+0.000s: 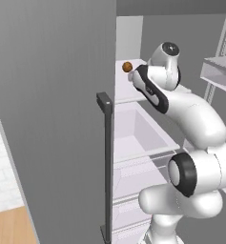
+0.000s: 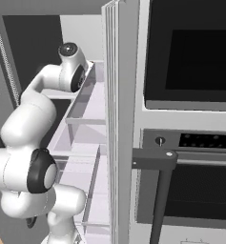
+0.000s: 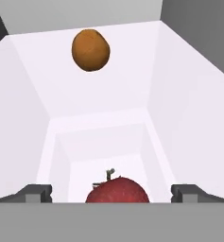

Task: Take the strawberry from the fridge and place it on top of the pancake, located on the dining counter.

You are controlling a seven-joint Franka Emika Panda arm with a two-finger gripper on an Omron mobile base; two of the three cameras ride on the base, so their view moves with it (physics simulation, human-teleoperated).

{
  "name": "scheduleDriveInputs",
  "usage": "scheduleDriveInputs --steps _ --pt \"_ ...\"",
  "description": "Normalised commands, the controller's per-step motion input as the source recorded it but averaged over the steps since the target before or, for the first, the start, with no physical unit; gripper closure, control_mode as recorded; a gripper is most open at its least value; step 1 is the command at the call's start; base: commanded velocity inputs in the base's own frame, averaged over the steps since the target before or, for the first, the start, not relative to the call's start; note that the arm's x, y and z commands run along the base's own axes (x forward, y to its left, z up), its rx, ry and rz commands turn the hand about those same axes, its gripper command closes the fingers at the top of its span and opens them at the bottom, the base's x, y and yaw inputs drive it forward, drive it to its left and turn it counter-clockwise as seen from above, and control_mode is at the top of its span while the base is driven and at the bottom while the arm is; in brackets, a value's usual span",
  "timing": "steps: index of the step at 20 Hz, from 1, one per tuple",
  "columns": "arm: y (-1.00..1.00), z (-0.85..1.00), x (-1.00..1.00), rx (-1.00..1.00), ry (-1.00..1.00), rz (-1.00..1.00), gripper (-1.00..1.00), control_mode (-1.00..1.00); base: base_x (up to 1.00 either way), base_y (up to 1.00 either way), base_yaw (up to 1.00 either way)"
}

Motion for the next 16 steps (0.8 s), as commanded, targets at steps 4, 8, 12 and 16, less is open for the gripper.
scheduleDriveInputs --steps 4,8,12,16 --pt "0.0 -0.06 0.03 0.0 0.0 0.0 -1.0 -1.0 0.0 0.0 0.0" --pt "0.0 -0.01 -0.11 0.0 0.0 0.0 -1.0 -1.0 0.0 0.0 0.0" --pt "0.0 -0.02 0.02 0.0 0.0 0.0 -1.0 -1.0 0.0 0.0 0.0" --pt "0.0 -0.18 0.13 0.0 0.0 0.0 1.0 -1.0 0.0 0.0 0.0"
